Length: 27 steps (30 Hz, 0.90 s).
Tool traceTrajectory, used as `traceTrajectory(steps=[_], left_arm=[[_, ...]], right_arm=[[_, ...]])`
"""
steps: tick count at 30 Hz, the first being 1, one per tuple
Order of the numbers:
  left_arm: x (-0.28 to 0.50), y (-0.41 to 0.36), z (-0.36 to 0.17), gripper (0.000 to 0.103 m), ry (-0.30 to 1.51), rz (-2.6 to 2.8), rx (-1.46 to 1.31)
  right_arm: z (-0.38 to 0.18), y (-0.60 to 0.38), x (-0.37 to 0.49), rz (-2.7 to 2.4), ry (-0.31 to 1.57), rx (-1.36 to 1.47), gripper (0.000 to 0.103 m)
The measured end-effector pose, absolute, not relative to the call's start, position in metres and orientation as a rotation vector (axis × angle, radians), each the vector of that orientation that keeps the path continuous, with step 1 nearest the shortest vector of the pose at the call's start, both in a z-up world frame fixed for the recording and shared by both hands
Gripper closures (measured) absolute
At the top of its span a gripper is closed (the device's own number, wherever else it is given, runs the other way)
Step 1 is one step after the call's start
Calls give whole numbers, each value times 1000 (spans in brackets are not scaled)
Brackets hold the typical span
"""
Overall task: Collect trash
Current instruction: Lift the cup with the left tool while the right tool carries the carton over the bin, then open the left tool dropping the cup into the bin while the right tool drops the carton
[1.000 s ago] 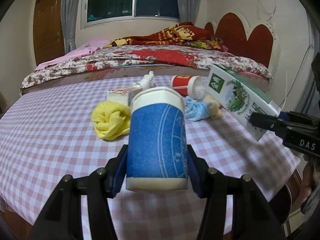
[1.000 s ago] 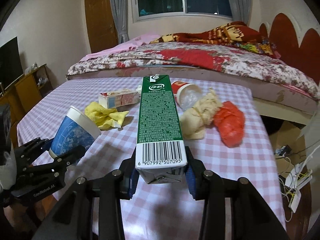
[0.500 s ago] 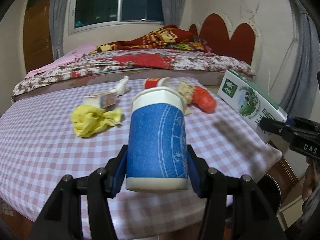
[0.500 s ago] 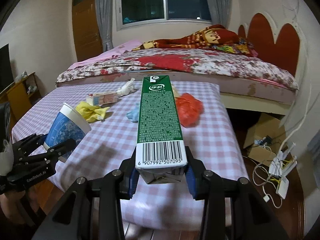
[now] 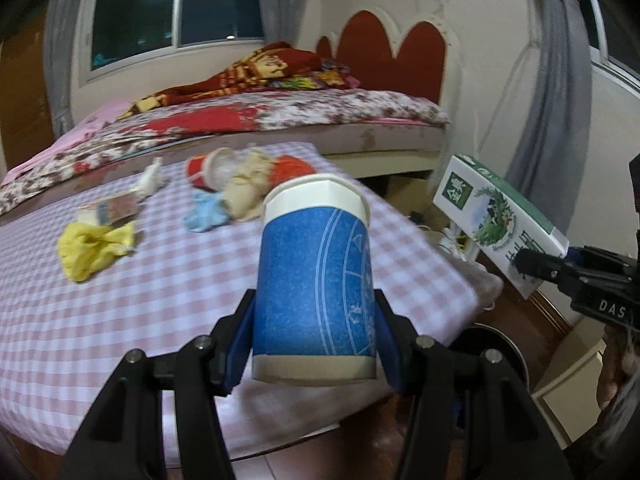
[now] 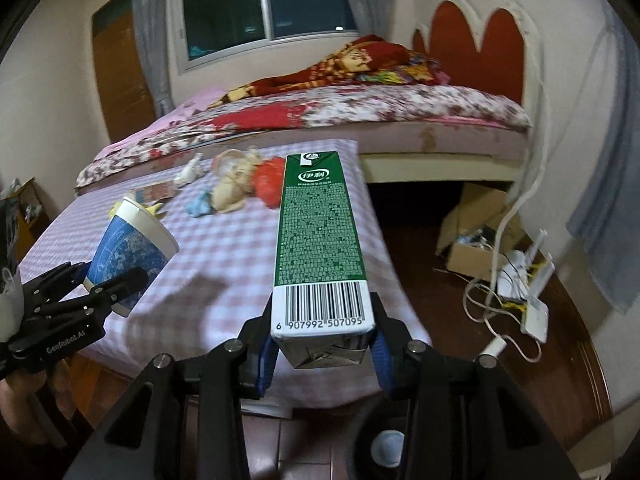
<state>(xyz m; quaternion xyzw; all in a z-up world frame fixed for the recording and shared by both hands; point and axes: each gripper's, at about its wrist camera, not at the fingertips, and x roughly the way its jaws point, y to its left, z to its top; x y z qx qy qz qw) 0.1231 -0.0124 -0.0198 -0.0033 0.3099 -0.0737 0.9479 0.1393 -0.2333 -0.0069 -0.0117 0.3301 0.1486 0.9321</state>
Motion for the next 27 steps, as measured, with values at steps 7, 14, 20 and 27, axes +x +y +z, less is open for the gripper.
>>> traceTrajectory(steps=[7, 14, 20, 27], left_arm=[[121, -63, -23, 48, 644, -246, 27], [111, -113, -36, 48, 680, -362, 69], [97, -149, -51, 48, 720, -444, 97], [90, -179, -73, 48, 804, -522, 113]], right_arm=[[-17, -281, 127, 224, 705, 25, 61], [-38, -323, 112, 155, 753, 32, 61], [-58, -354, 97, 100, 804, 26, 61], [-85, -380, 87, 64, 897, 31, 61]])
